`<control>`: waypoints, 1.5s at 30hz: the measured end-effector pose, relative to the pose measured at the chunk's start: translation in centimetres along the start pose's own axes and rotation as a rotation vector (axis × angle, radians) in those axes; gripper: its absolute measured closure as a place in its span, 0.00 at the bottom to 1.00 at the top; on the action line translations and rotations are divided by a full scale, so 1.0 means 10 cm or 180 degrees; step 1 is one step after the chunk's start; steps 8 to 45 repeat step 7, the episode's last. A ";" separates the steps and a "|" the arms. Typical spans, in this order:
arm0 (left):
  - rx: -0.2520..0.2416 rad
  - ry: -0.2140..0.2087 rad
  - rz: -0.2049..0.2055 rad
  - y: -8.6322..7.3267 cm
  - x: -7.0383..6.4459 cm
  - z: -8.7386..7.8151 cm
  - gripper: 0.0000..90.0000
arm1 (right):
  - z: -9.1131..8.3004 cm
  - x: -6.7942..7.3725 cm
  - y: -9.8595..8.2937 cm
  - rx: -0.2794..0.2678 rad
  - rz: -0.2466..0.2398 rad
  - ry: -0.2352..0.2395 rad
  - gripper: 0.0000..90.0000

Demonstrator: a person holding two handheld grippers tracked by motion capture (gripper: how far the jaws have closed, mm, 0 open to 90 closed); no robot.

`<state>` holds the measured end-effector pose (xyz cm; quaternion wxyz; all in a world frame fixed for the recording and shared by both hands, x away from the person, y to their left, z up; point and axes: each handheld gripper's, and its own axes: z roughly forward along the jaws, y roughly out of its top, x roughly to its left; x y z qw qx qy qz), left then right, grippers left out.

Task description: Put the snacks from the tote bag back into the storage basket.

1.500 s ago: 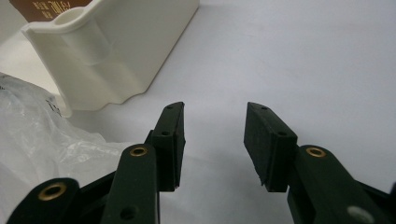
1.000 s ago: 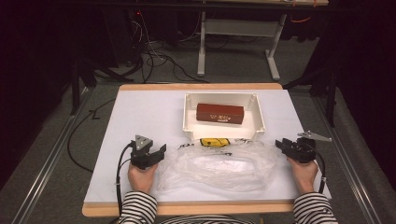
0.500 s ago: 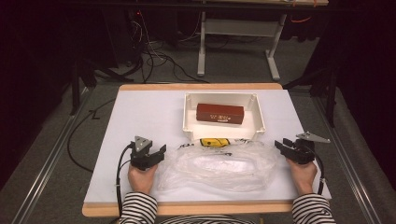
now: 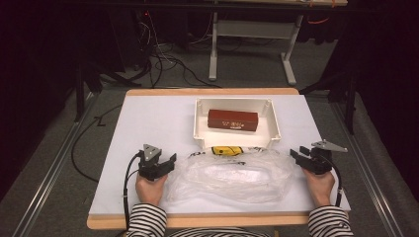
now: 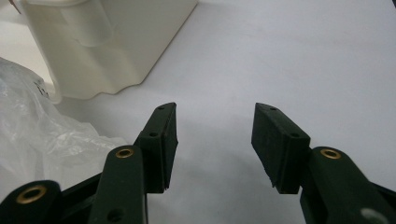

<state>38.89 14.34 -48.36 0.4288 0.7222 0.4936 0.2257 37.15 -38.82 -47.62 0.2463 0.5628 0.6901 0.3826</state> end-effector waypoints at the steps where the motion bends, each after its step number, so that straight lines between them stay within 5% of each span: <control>1: -0.0001 -0.0001 -0.0001 0.00 0.00 0.00 0.42 | 0.00 0.00 0.00 -0.0001 0.0004 0.0002 0.57; 45: -0.0001 -0.0008 -0.0002 0.00 0.00 0.00 0.41 | 0.00 0.00 0.00 0.0003 -0.0002 0.0004 0.56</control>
